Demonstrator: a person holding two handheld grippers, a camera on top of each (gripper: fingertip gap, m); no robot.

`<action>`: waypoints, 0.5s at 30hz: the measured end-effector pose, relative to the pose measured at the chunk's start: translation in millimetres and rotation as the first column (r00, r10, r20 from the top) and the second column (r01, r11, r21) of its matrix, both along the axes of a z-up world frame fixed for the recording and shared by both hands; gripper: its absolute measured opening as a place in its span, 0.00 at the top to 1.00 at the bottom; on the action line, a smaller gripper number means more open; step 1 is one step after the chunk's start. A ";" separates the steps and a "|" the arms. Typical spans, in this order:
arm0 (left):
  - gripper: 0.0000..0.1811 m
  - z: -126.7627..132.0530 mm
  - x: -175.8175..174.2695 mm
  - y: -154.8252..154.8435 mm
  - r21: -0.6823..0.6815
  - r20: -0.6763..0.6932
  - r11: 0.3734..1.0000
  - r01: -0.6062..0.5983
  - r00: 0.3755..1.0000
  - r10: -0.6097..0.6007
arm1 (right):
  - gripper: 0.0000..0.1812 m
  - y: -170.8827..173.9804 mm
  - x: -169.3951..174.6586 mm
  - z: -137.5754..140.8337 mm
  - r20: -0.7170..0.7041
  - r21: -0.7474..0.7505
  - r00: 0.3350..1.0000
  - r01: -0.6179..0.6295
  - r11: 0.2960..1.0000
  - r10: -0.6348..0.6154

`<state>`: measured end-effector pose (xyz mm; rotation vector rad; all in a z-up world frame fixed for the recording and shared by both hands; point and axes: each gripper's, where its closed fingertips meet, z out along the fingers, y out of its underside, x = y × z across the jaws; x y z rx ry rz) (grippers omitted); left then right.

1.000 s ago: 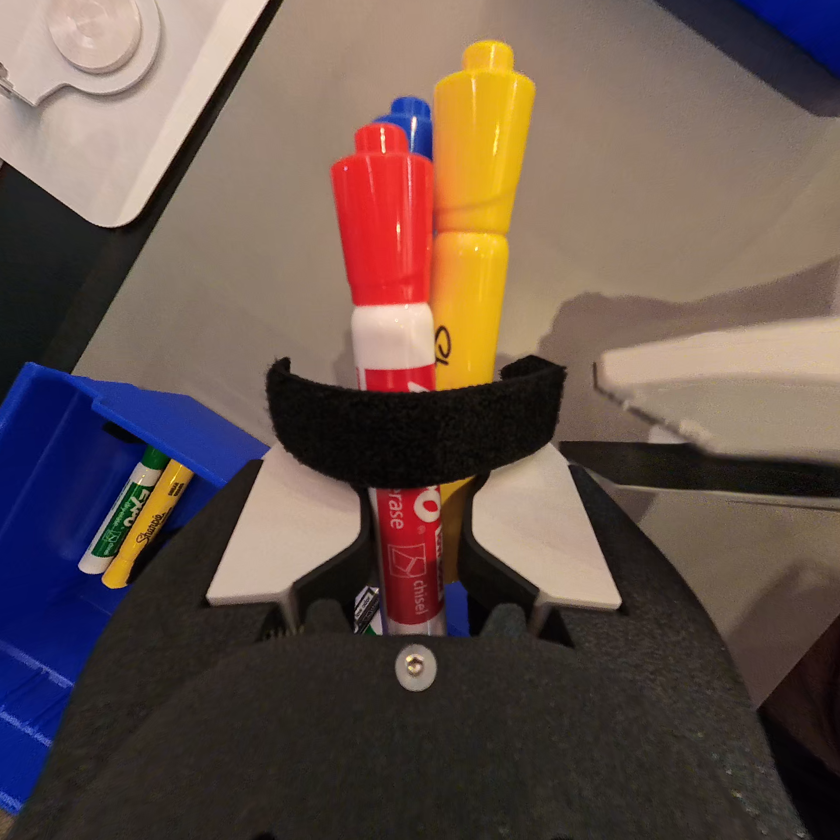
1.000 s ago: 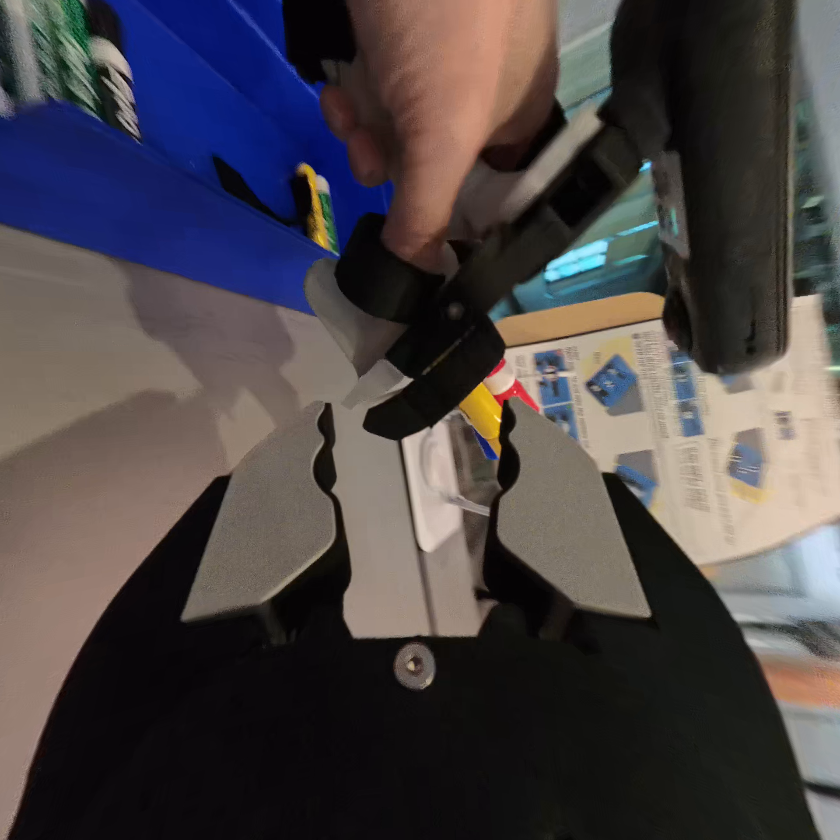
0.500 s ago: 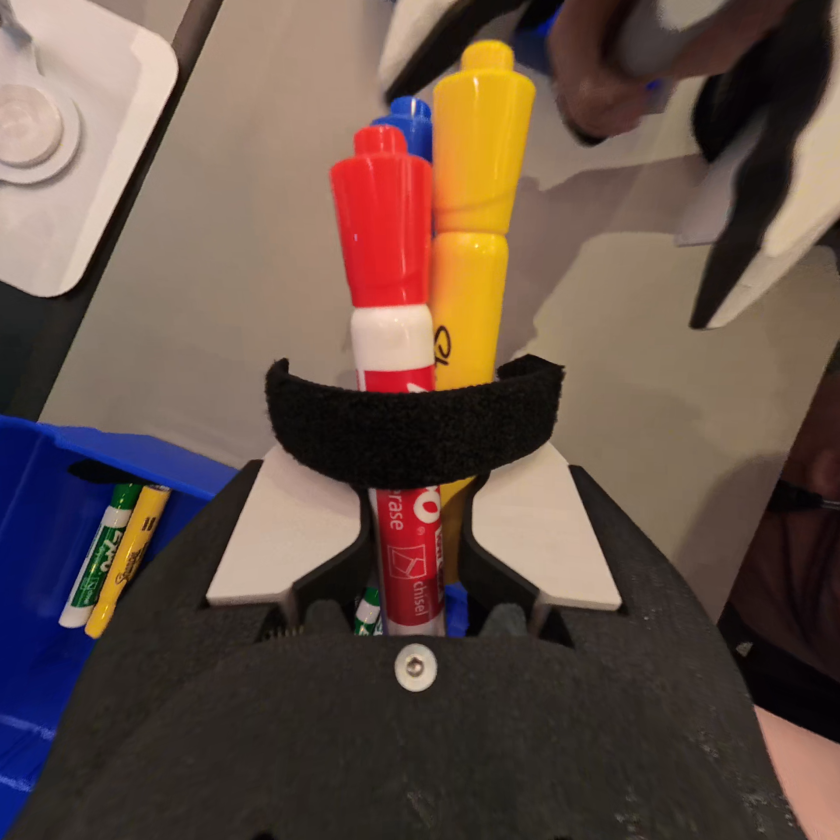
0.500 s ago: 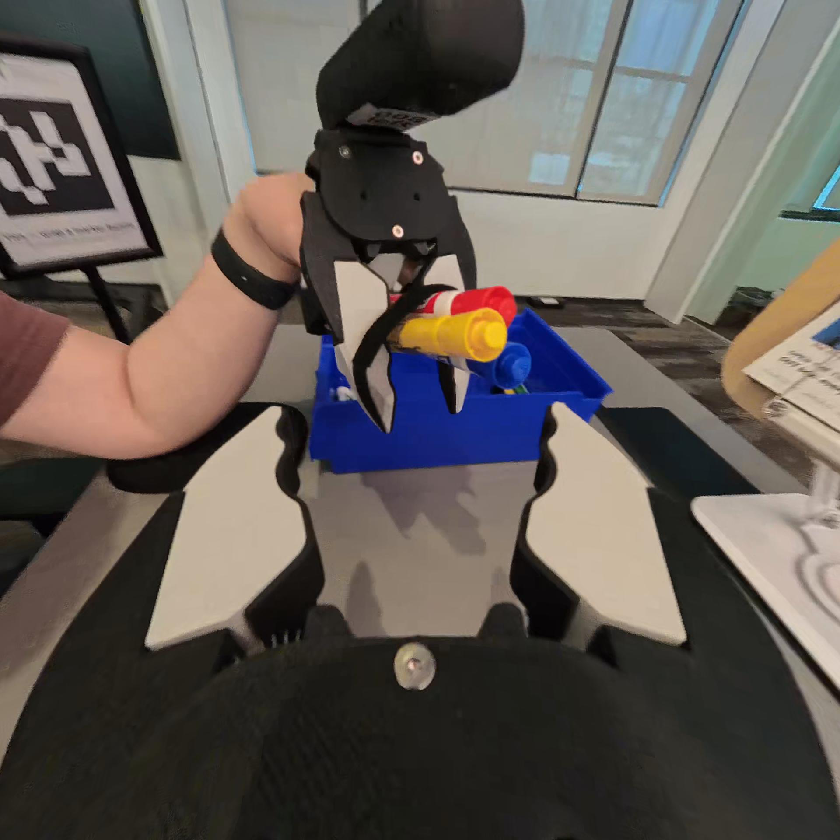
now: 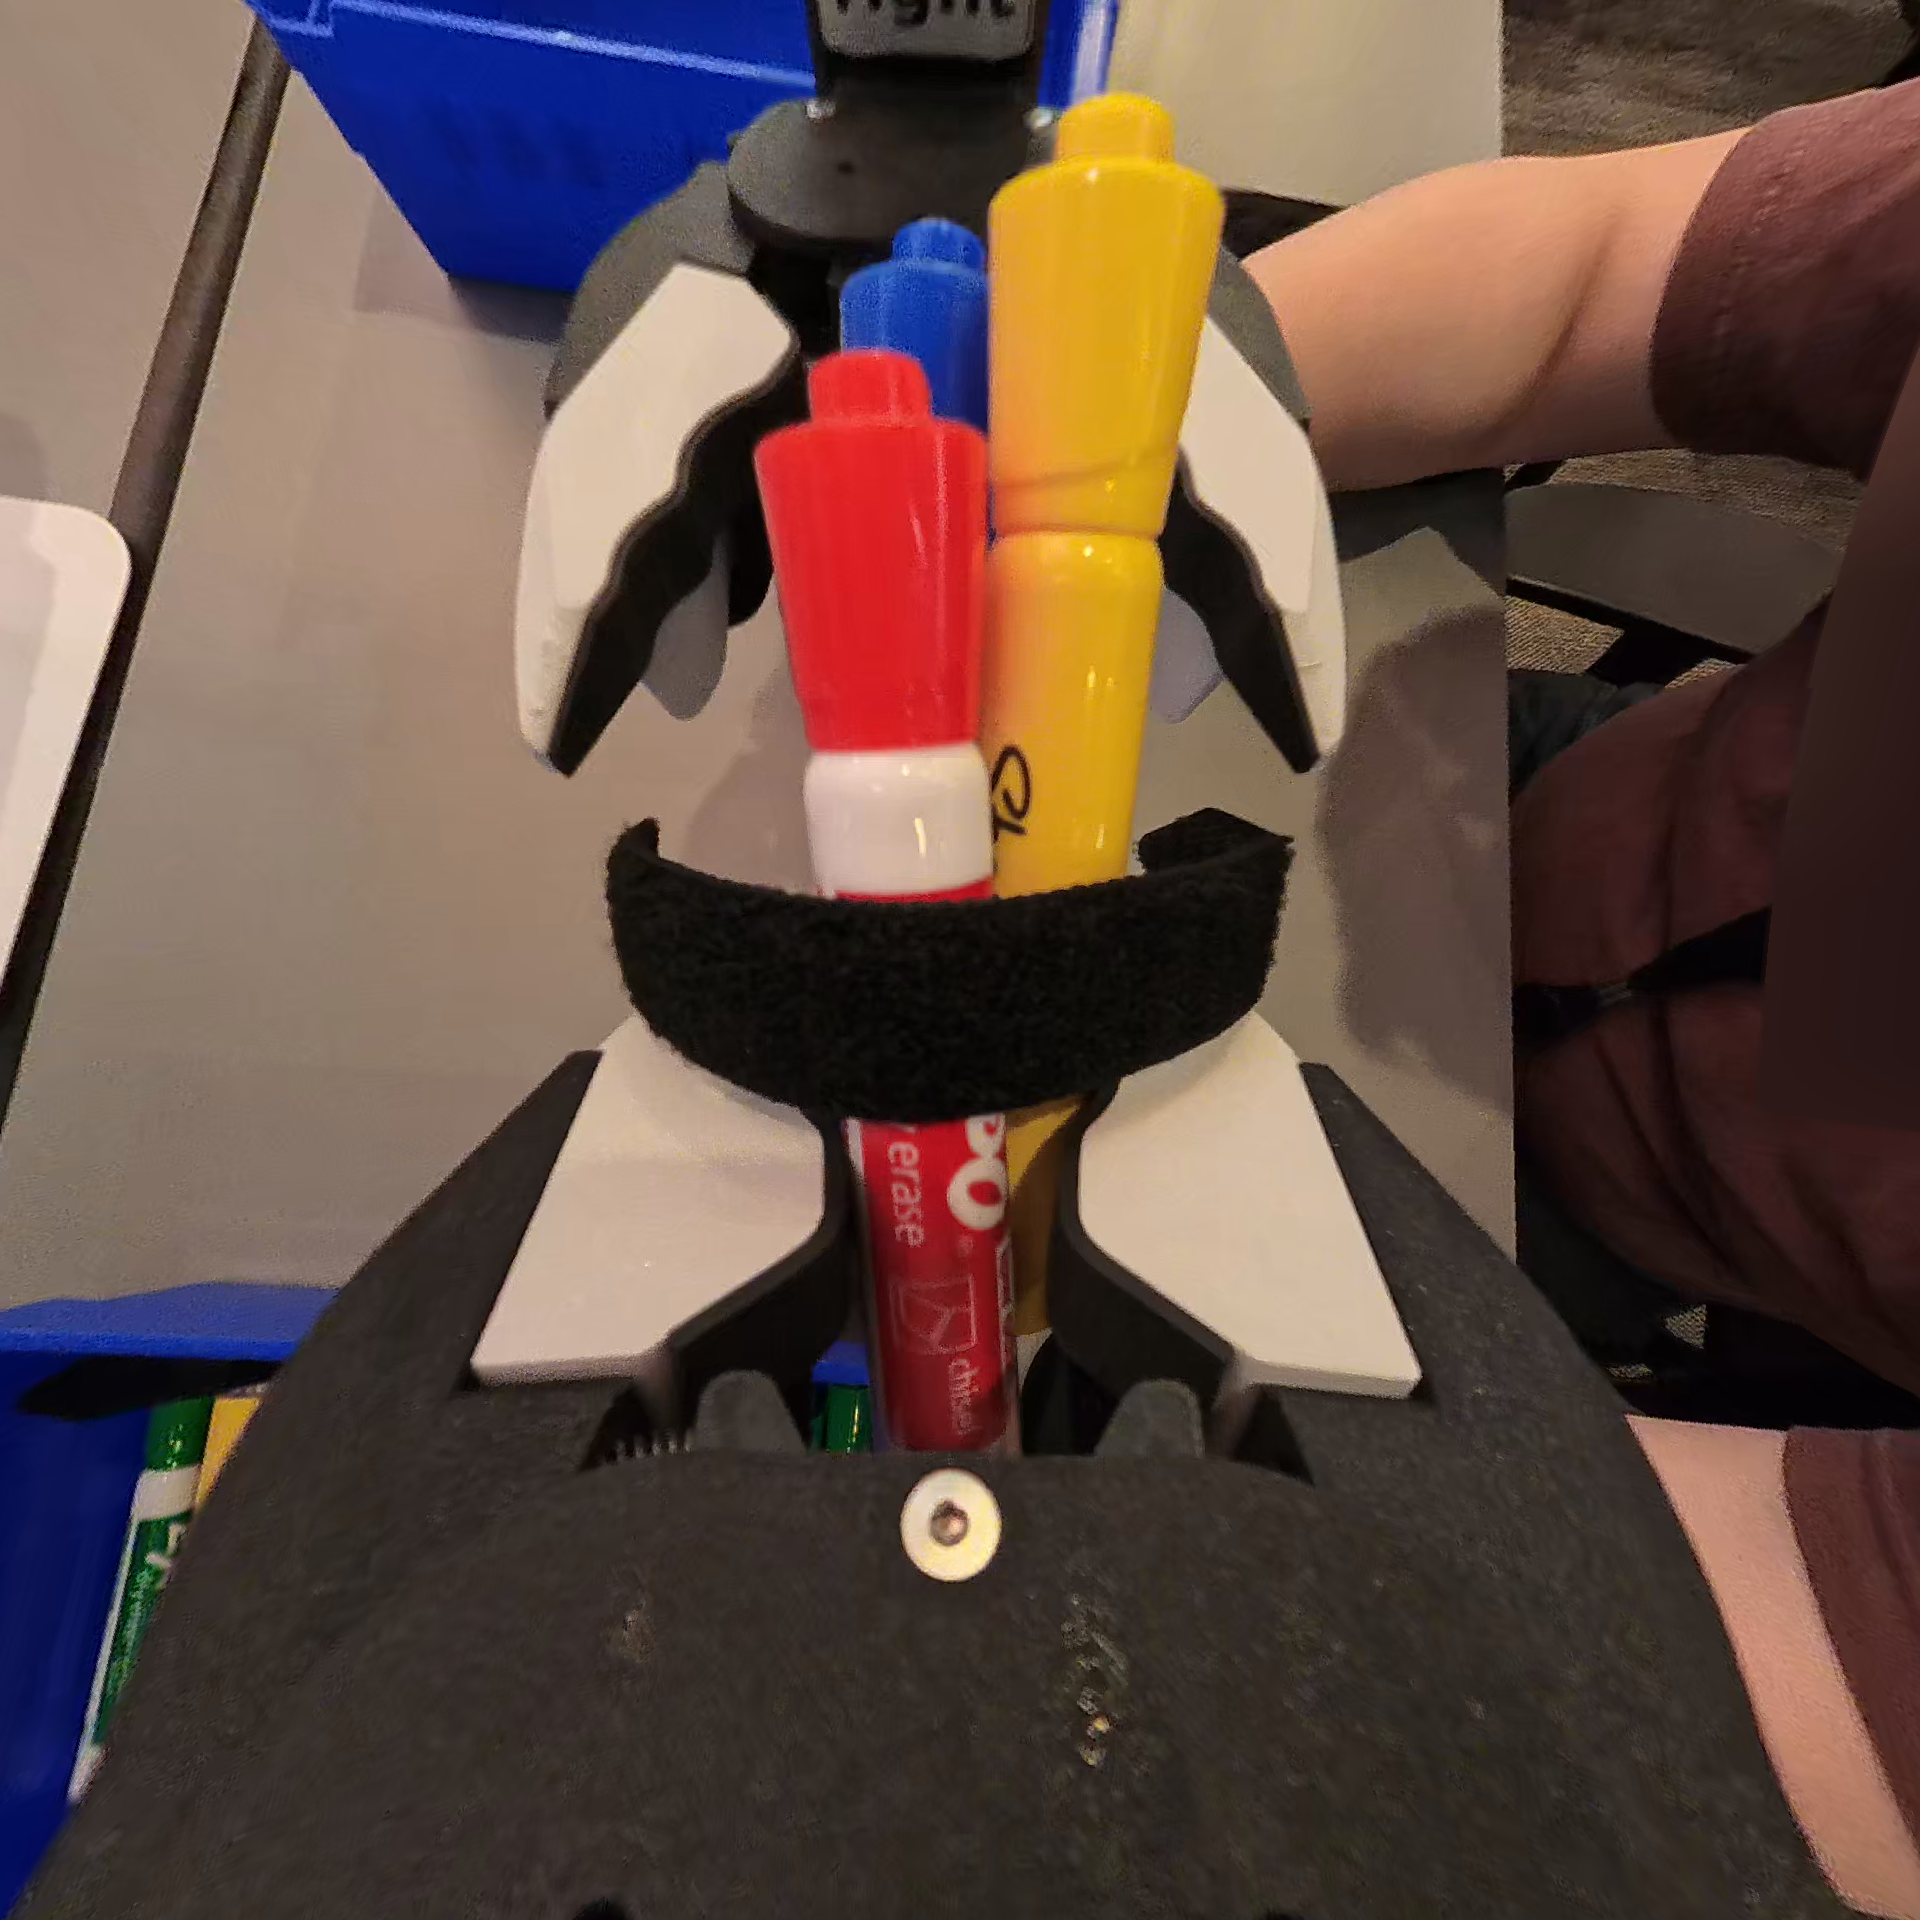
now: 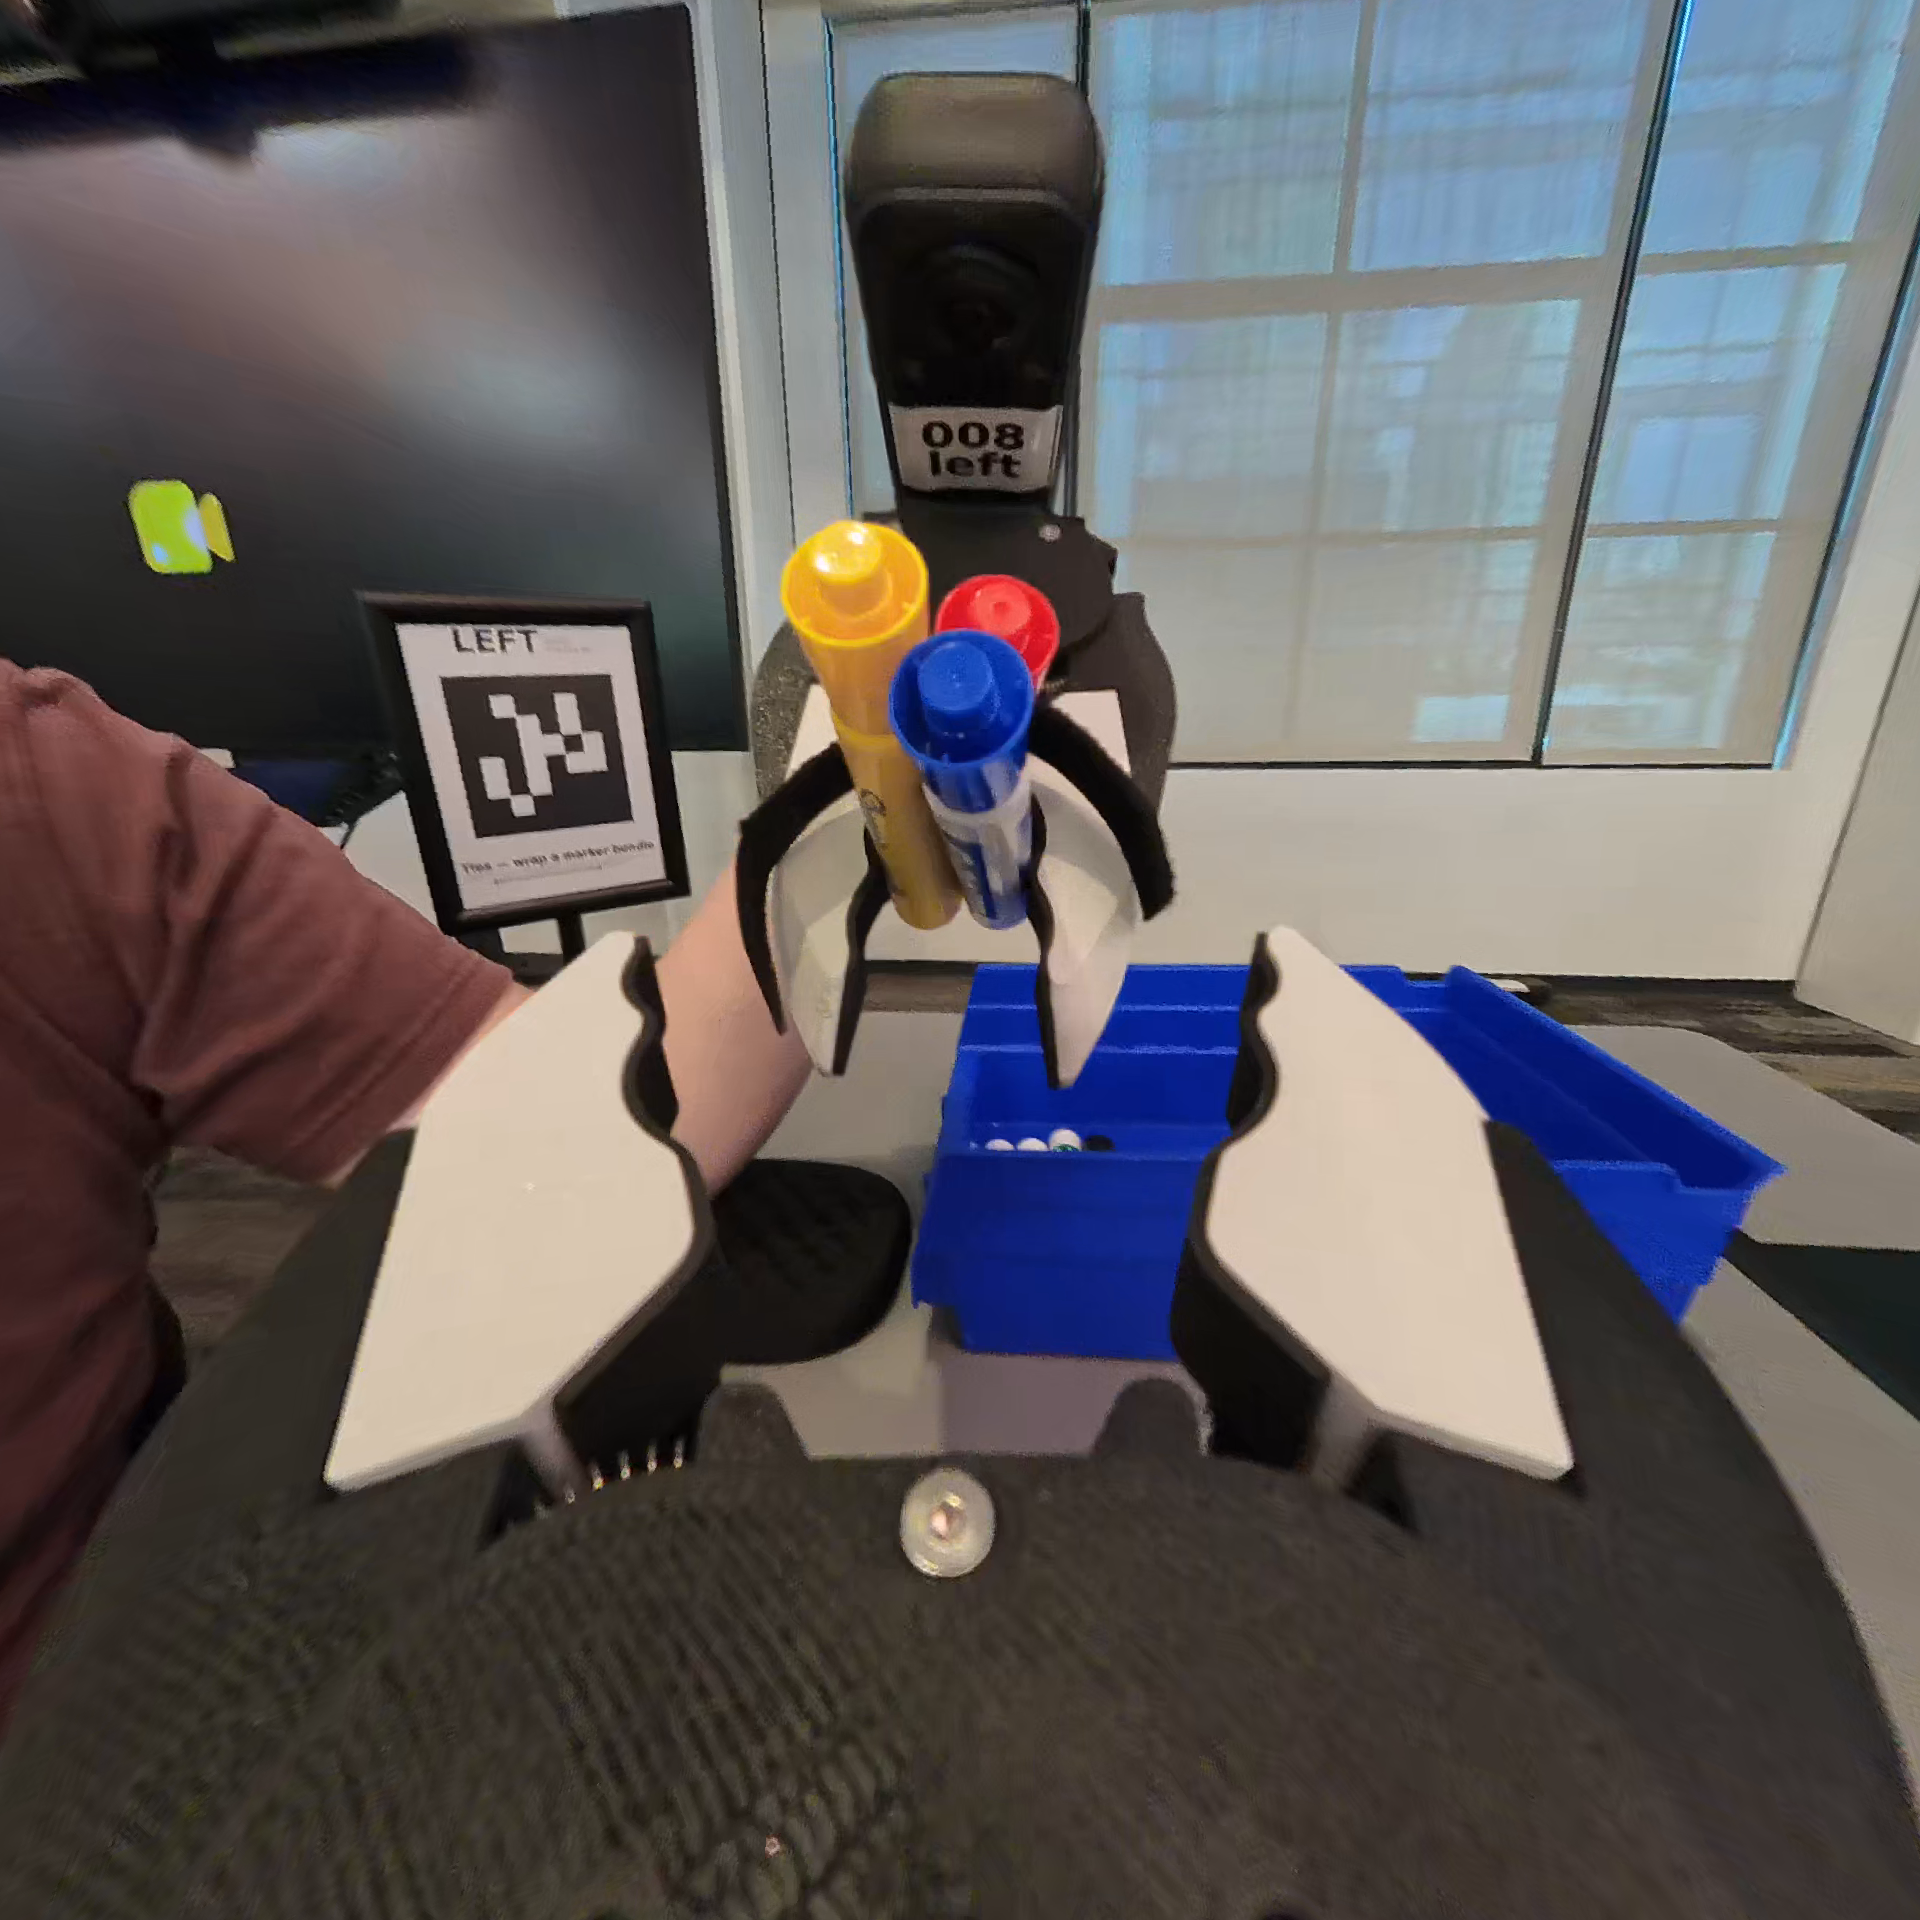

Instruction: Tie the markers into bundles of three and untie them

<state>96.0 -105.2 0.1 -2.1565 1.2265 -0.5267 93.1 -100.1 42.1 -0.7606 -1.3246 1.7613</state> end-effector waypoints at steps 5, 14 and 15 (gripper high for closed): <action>0.76 -0.2 0.8 -2.4 0.000 0.000 1.000 0.019 1.000 -0.019 | 0.42 -12.0 -3.8 5.3 -0.026 0.008 1.000 0.012 1.000 -0.011; 0.77 -22.7 -9.0 5.0 -0.044 -0.107 0.999 -0.024 0.994 0.019 | 0.46 -4.3 -14.7 -15.2 0.029 -0.021 0.999 0.019 1.000 -0.019; 0.77 -25.7 -10.5 5.0 -0.046 -0.127 0.999 -0.026 0.992 0.020 | 0.46 -3.2 -16.1 -19.3 0.042 -0.027 0.999 0.015 1.000 -0.014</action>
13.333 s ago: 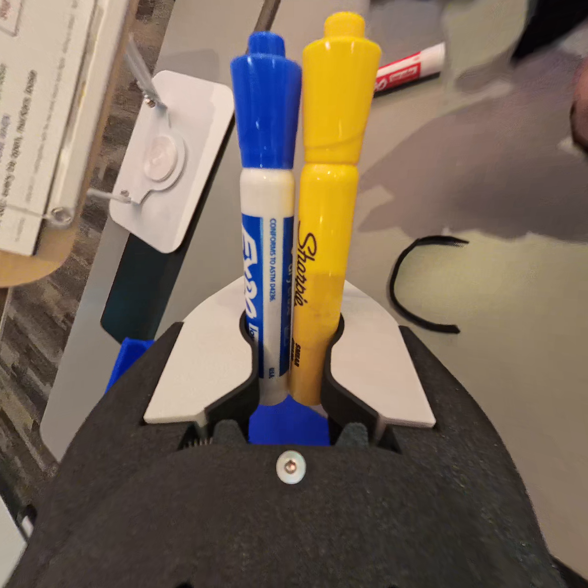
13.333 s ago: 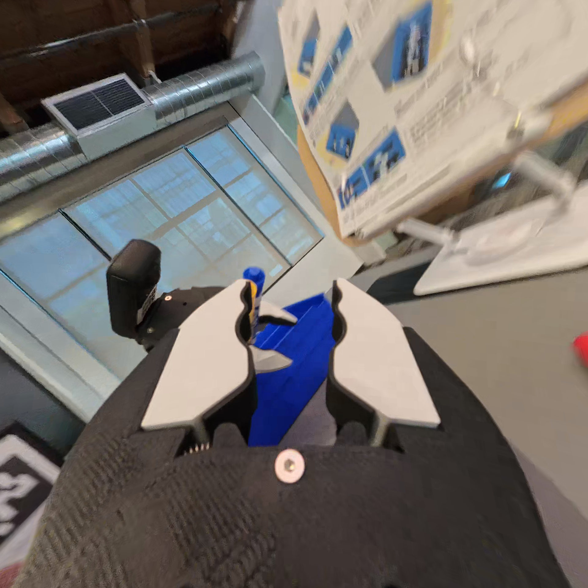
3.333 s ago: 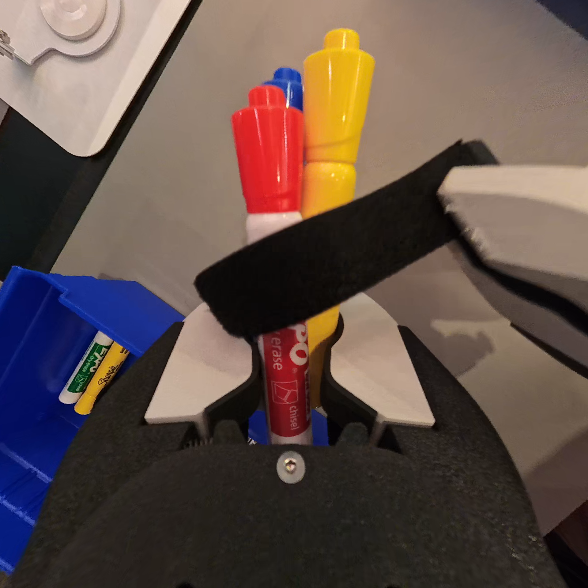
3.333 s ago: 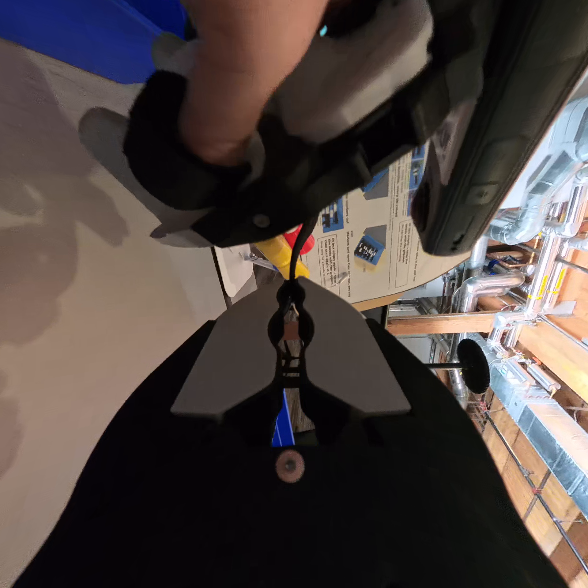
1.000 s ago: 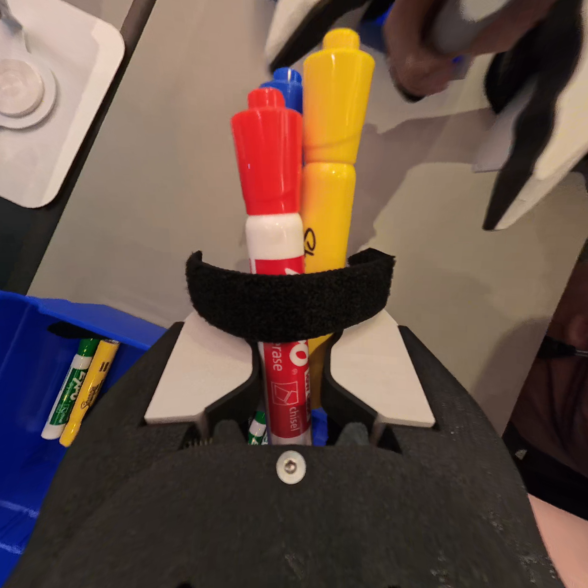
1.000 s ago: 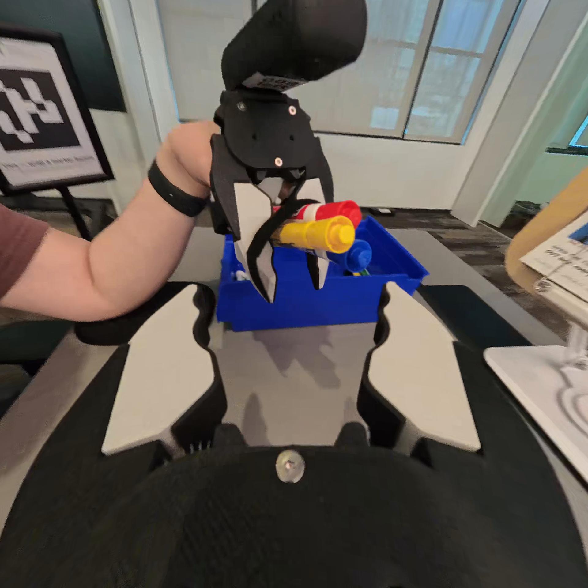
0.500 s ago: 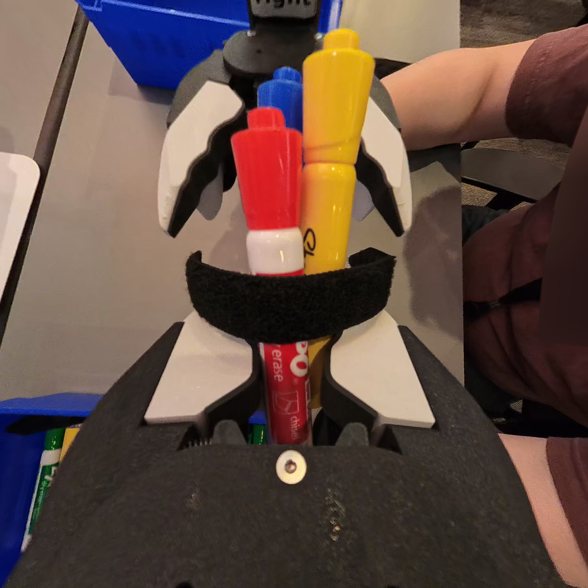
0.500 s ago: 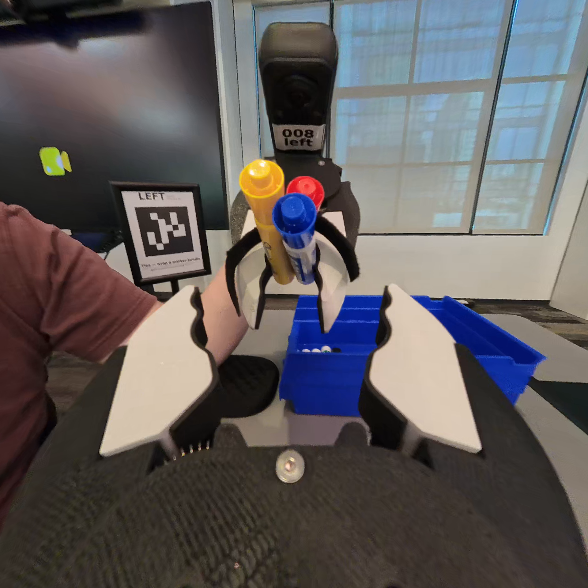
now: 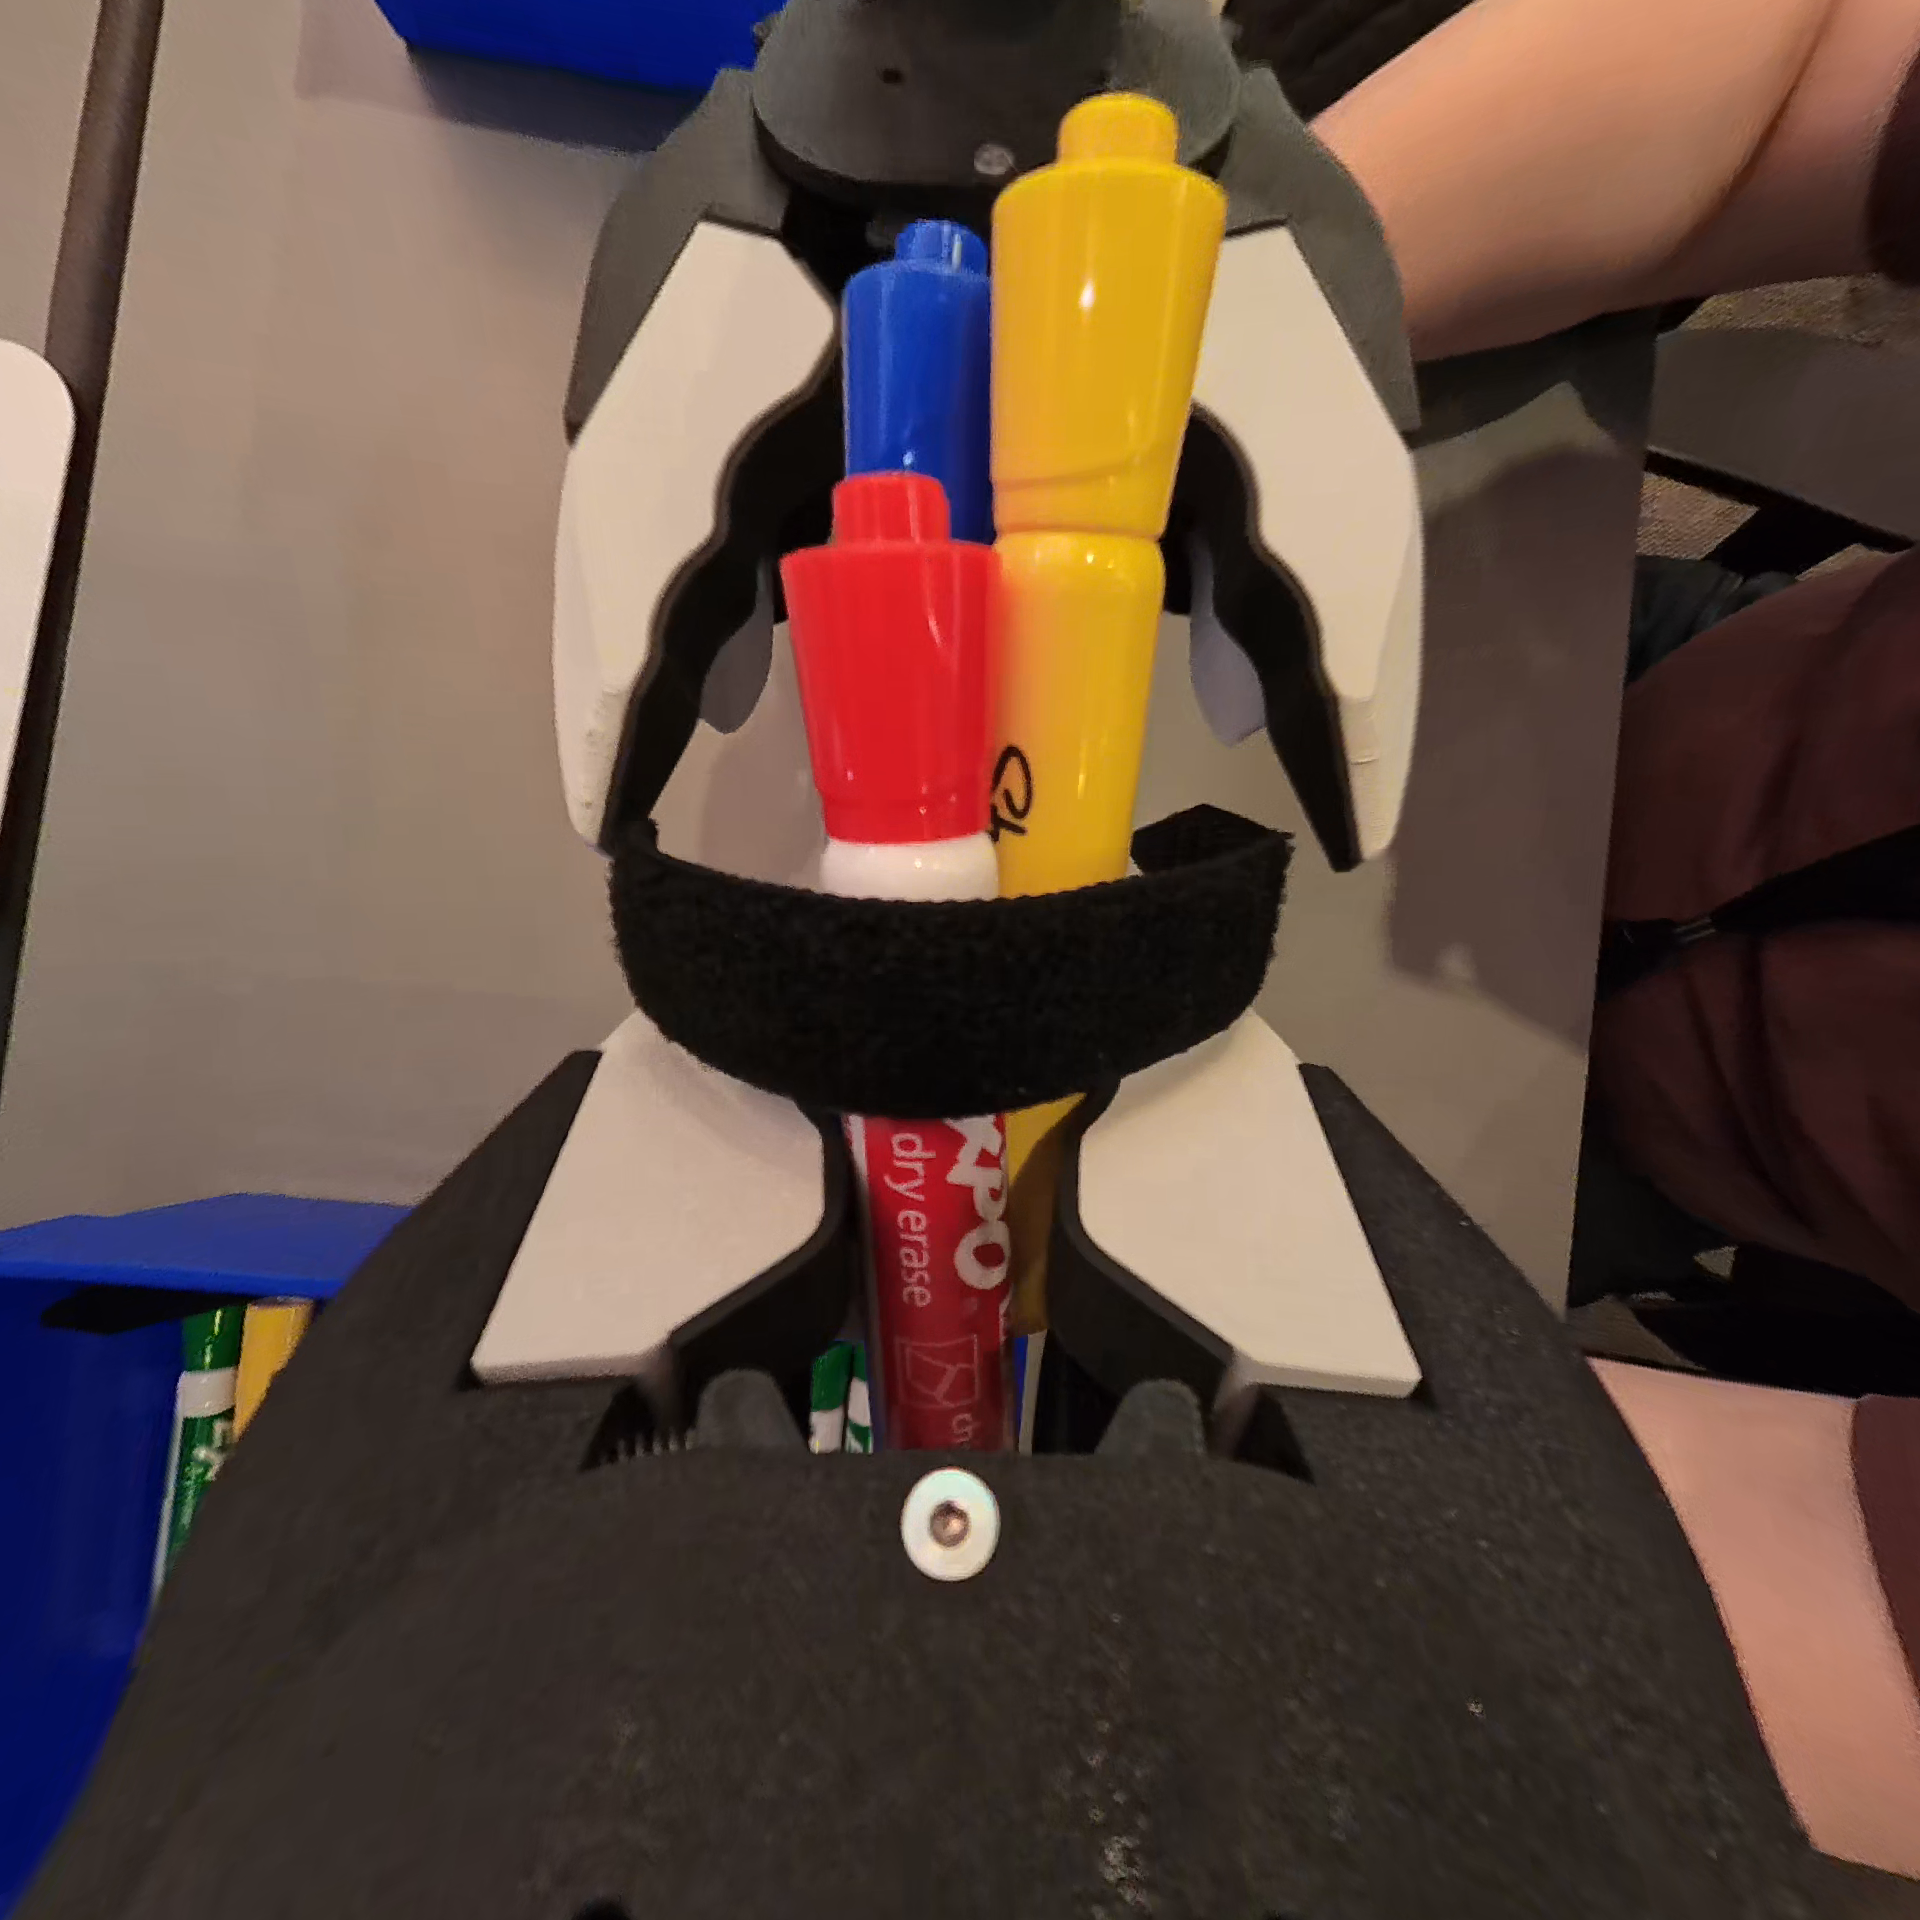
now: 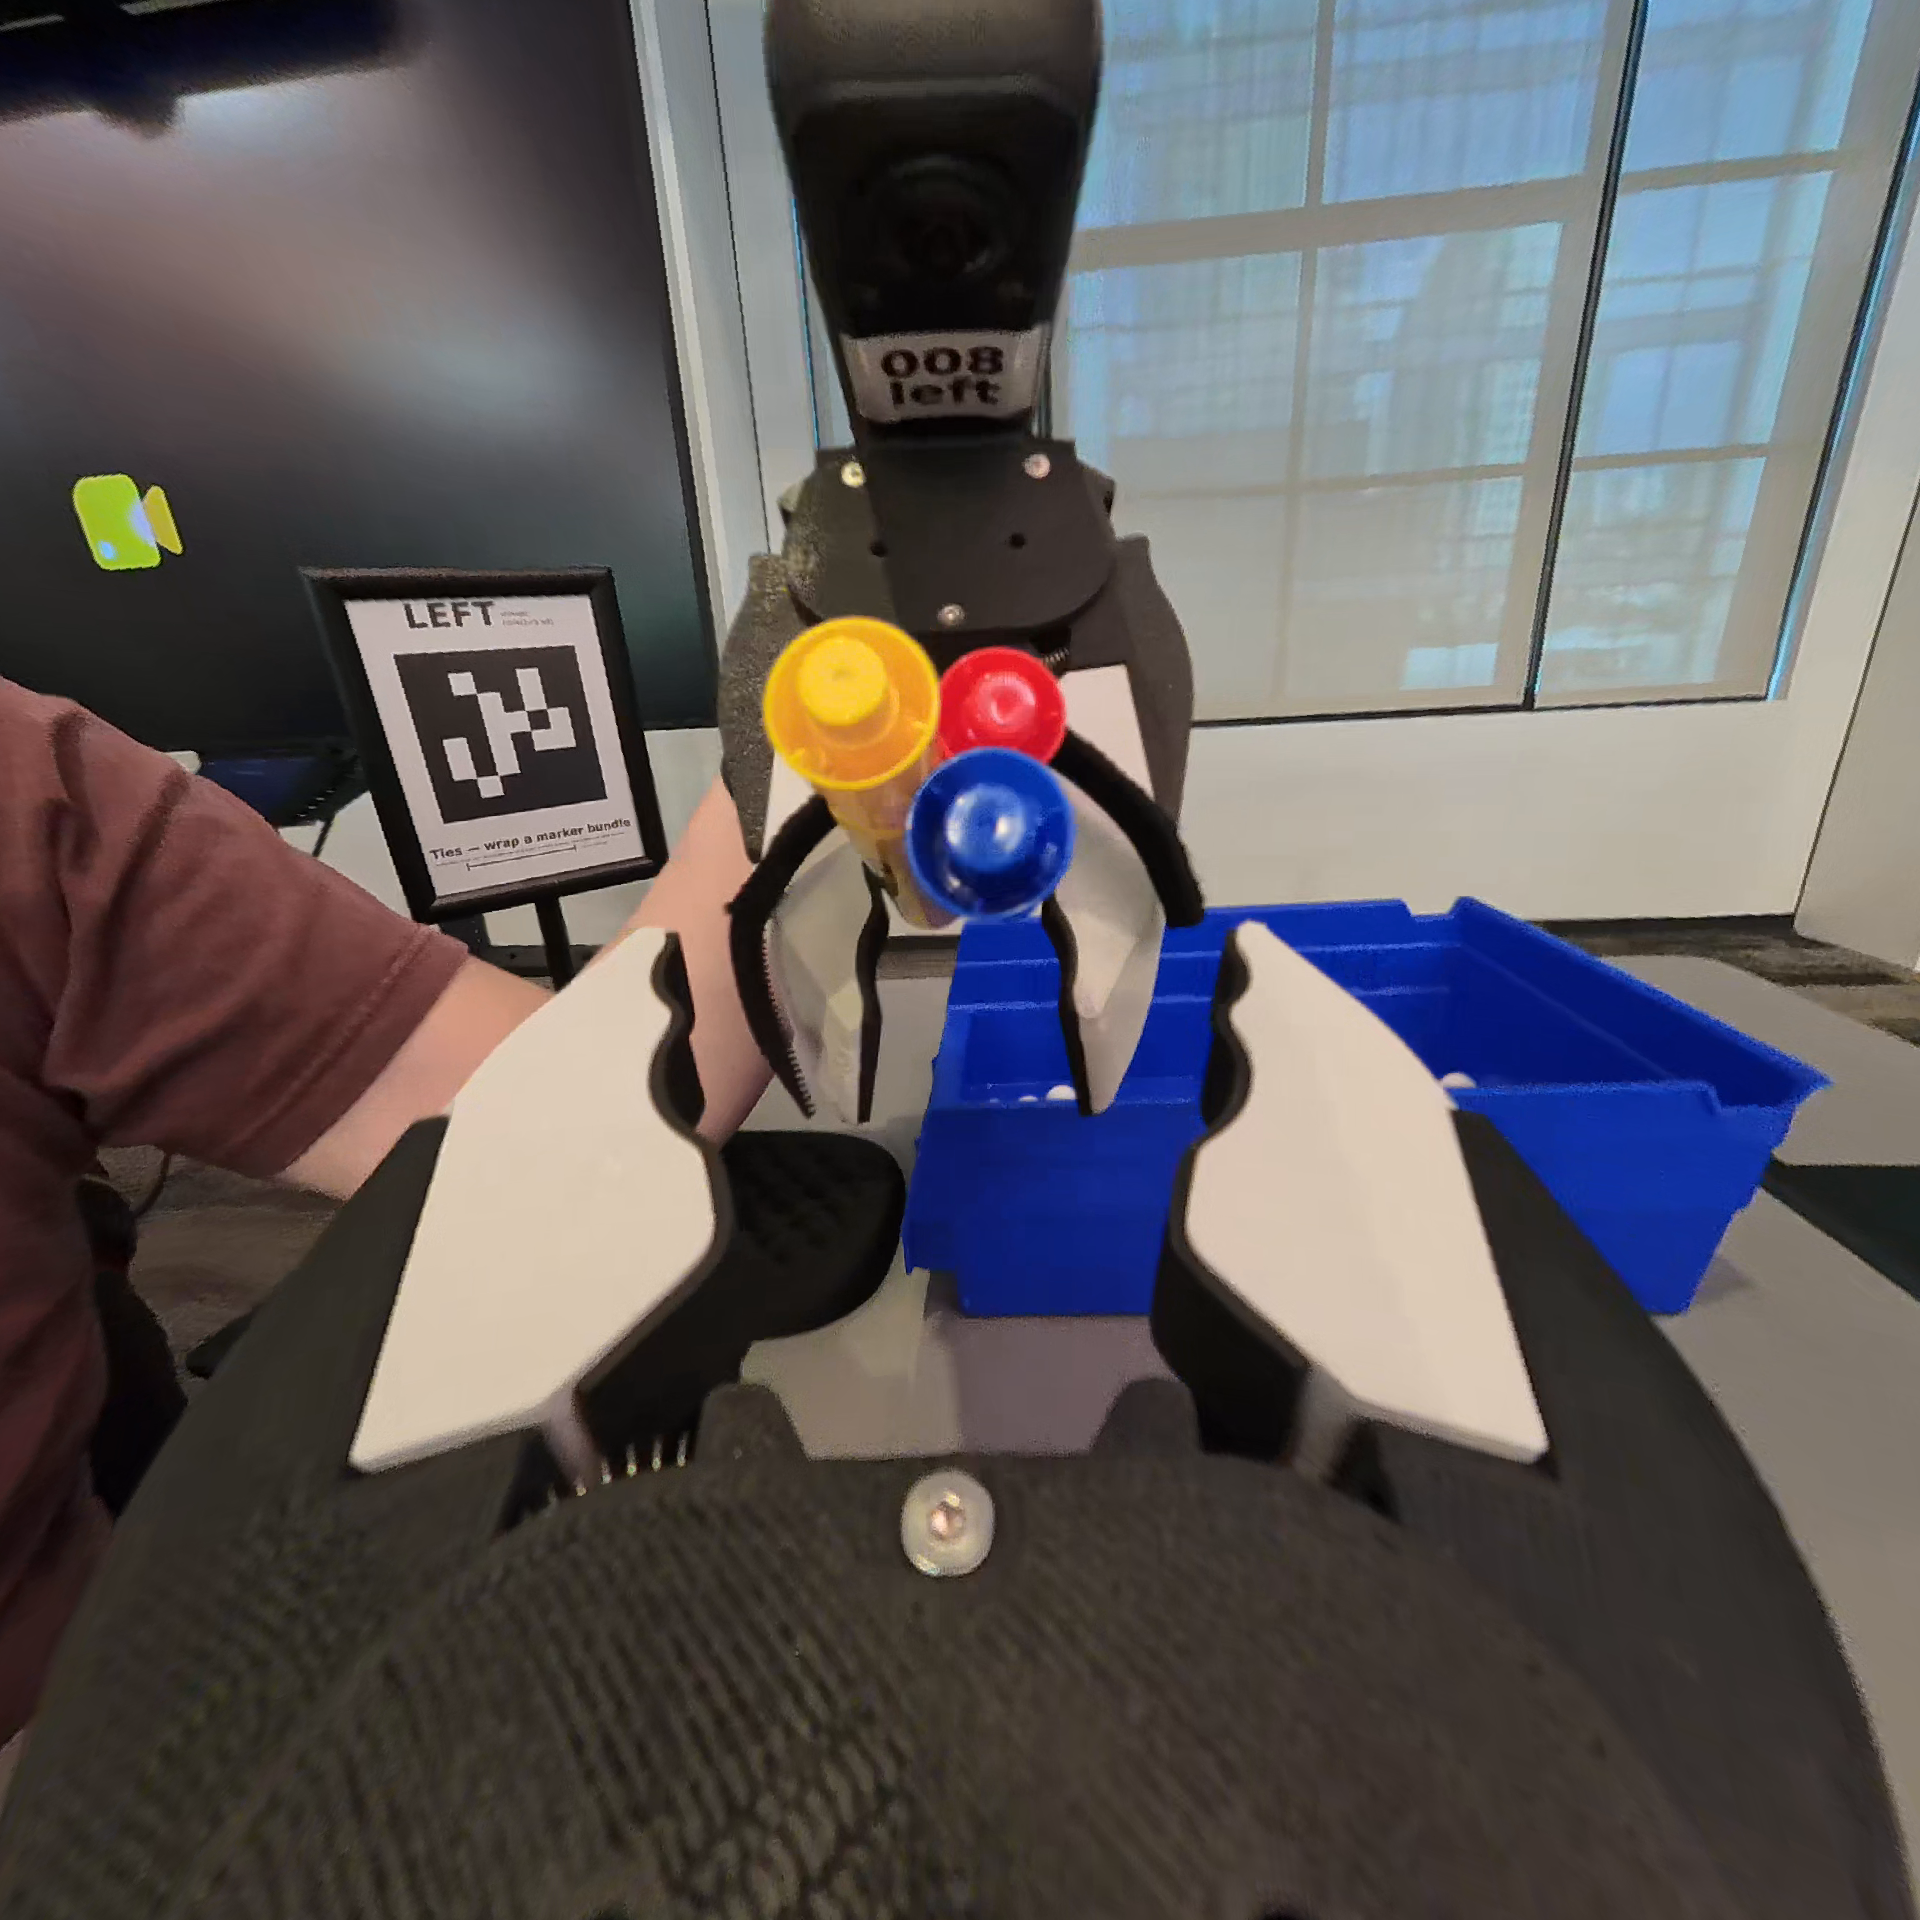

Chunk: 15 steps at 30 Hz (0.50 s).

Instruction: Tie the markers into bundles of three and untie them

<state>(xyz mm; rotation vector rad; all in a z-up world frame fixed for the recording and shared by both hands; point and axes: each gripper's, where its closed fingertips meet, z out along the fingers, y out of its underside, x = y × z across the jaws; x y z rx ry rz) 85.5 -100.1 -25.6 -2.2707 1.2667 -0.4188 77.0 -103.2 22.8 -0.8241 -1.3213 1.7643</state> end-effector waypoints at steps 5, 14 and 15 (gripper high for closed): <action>0.77 -19.4 -10.8 1.7 -0.037 -0.129 0.999 -0.038 0.991 0.033 | 0.48 -0.1 -7.6 -27.9 0.077 0.008 0.996 -0.042 0.999 0.042; 0.77 -43.3 -24.6 10.3 -0.067 -0.298 0.992 -0.106 0.951 0.082 | 0.53 4.5 -14.4 -44.9 0.078 -0.064 0.995 -0.053 0.997 0.058; 0.77 -43.1 -22.8 9.9 -0.068 -0.292 0.993 -0.099 0.953 0.075 | 0.53 4.8 -13.5 -43.3 0.072 -0.073 0.995 -0.058 0.996 0.064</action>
